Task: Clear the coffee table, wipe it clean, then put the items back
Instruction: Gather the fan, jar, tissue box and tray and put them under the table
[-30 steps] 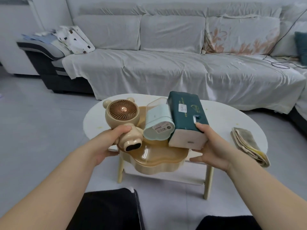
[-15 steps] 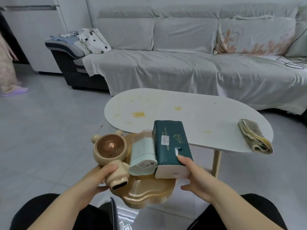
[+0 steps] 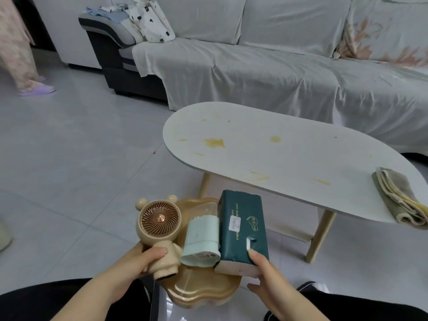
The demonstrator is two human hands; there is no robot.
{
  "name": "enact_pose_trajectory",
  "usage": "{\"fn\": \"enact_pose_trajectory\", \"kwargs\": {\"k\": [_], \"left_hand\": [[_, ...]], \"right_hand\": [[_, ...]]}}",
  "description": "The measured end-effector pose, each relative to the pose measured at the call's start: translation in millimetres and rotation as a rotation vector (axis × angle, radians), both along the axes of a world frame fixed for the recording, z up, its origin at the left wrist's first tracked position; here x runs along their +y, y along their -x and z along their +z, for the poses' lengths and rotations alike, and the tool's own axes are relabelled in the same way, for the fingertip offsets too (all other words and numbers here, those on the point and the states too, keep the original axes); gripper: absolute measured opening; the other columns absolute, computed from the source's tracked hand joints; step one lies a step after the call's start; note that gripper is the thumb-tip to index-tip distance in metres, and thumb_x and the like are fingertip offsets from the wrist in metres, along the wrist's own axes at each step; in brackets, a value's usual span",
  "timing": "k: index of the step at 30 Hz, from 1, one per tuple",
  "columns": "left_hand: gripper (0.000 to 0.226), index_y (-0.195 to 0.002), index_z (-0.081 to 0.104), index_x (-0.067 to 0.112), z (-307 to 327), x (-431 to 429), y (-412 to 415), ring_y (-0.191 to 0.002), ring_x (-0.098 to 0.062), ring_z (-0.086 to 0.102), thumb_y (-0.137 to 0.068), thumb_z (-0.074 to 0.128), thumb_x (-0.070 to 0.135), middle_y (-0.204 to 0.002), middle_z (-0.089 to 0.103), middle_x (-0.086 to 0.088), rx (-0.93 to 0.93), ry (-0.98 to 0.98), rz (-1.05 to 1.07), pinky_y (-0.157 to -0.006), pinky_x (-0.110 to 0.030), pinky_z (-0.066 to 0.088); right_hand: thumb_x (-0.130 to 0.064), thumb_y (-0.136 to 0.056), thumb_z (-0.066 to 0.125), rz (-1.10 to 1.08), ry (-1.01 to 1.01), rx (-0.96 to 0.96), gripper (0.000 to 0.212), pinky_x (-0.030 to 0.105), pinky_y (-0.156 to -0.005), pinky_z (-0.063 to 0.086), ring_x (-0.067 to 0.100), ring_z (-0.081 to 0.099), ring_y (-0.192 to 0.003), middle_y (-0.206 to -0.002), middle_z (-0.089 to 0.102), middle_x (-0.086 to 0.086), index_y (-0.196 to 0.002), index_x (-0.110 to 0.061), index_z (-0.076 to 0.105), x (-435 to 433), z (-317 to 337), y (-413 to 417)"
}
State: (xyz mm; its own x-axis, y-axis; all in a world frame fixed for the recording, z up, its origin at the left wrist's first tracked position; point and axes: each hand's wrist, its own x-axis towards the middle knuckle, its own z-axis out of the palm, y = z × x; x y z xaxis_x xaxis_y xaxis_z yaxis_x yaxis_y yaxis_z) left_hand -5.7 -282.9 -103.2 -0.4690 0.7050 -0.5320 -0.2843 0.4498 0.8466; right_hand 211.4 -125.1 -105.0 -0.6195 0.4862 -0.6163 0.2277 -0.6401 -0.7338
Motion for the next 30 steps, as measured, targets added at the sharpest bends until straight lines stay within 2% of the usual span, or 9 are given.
{"fn": "enact_pose_trajectory", "kwargs": {"k": [4, 6, 9, 11, 15, 18, 22, 27, 30], "left_hand": [[0.076, -0.104, 0.051, 0.022, -13.9, 16.2, 11.1, -0.096, -0.018, 0.061, -0.034, 0.067, 0.045, -0.103, 0.065, -0.002, -0.028, 0.017, -0.04, -0.075, -0.028, 0.047], [0.082, -0.109, 0.049, 0.02, -24.7, 27.3, 15.8, -0.098, -0.015, 0.06, -0.033, 0.067, 0.045, -0.107, 0.063, -0.001, -0.028, 0.023, -0.07, -0.075, -0.025, 0.047], [0.086, -0.113, 0.047, 0.019, -43.4, 47.5, 20.5, -0.102, -0.014, 0.057, -0.034, 0.066, 0.046, -0.109, 0.061, 0.001, -0.039, 0.044, -0.106, -0.087, -0.028, 0.045], [0.085, -0.113, 0.046, 0.02, -55.8, 61.7, 22.1, -0.103, -0.013, 0.056, -0.035, 0.066, 0.047, -0.109, 0.061, 0.003, -0.06, 0.064, -0.117, -0.094, -0.03, 0.042], [0.084, -0.114, 0.047, 0.019, -77.8, 90.8, 23.5, -0.102, -0.011, 0.056, -0.037, 0.066, 0.047, -0.112, 0.06, 0.001, -0.065, 0.06, -0.171, -0.089, -0.026, 0.043], [0.084, -0.122, 0.044, 0.016, -92.7, 112.0, 24.7, -0.105, -0.014, 0.054, -0.045, 0.068, 0.041, -0.111, 0.059, 0.001, -0.07, 0.051, -0.191, -0.098, -0.029, 0.038], [0.067, -0.128, 0.038, 0.011, -107.1, 147.6, 24.9, -0.105, -0.018, 0.053, -0.069, 0.066, 0.027, -0.12, 0.055, -0.008, -0.08, 0.062, -0.2, -0.09, -0.028, 0.039], [0.06, -0.13, 0.036, 0.01, -126.5, 203.1, 28.5, -0.095, -0.012, 0.053, -0.079, 0.063, 0.024, -0.111, 0.054, -0.003, -0.03, 0.084, -0.216, -0.079, -0.022, 0.044], [0.066, -0.126, 0.042, 0.009, -139.1, 235.9, 27.9, -0.107, -0.022, 0.055, -0.07, 0.067, 0.032, -0.116, 0.057, -0.012, 0.005, 0.117, -0.227, -0.092, -0.03, 0.047]], "right_hand": [[-0.034, -0.072, 0.055, -0.069, 0.084, 0.002, 0.064, 0.047, -0.104, 0.03, 0.008, 0.054, -0.093, -0.106, 0.062, -0.007, -0.133, -0.024, 0.039, 2.5, -23.0, 8.3], [-0.037, -0.063, 0.062, -0.114, 0.125, -0.025, 0.074, 0.042, -0.098, 0.036, 0.018, 0.057, -0.102, -0.111, 0.064, 0.0, -0.132, -0.021, 0.041, 8.2, -35.6, 9.7], [-0.045, -0.046, 0.074, -0.165, 0.134, -0.065, 0.091, 0.045, -0.105, 0.027, 0.025, 0.047, -0.12, -0.123, 0.059, 0.007, -0.129, -0.021, 0.044, 20.0, -51.8, 9.0], [-0.042, -0.057, 0.063, -0.173, 0.11, -0.071, 0.076, 0.048, -0.11, 0.024, 0.027, 0.046, -0.123, -0.125, 0.058, 0.008, -0.128, -0.021, 0.044, 30.0, -61.4, 7.6], [-0.032, -0.077, 0.05, -0.209, 0.069, -0.03, 0.028, 0.048, -0.103, 0.036, 0.019, 0.06, -0.102, -0.099, 0.072, -0.002, -0.102, -0.024, 0.06, 48.3, -78.1, 4.2], [-0.032, -0.079, 0.047, -0.24, 0.034, -0.033, 0.028, 0.048, -0.099, 0.038, 0.019, 0.058, -0.104, -0.109, 0.066, 0.002, -0.105, -0.025, 0.057, 63.5, -89.7, 4.7], [-0.033, -0.088, 0.041, -0.227, -0.001, -0.056, 0.028, 0.052, -0.108, 0.031, 0.021, 0.05, -0.119, -0.125, 0.057, 0.002, -0.113, -0.028, 0.053, 93.1, -101.0, 2.3], [-0.038, -0.082, 0.047, -0.225, -0.028, -0.046, 0.033, 0.052, -0.106, 0.033, 0.019, 0.051, -0.12, -0.118, 0.062, 0.0, -0.11, -0.024, 0.058, 148.8, -117.3, 2.9], [-0.035, -0.093, 0.035, -0.224, -0.032, -0.023, 0.039, 0.045, -0.098, 0.042, 0.02, 0.063, -0.107, -0.099, 0.073, 0.003, -0.096, -0.019, 0.07, 180.3, -125.7, 5.5]]}}
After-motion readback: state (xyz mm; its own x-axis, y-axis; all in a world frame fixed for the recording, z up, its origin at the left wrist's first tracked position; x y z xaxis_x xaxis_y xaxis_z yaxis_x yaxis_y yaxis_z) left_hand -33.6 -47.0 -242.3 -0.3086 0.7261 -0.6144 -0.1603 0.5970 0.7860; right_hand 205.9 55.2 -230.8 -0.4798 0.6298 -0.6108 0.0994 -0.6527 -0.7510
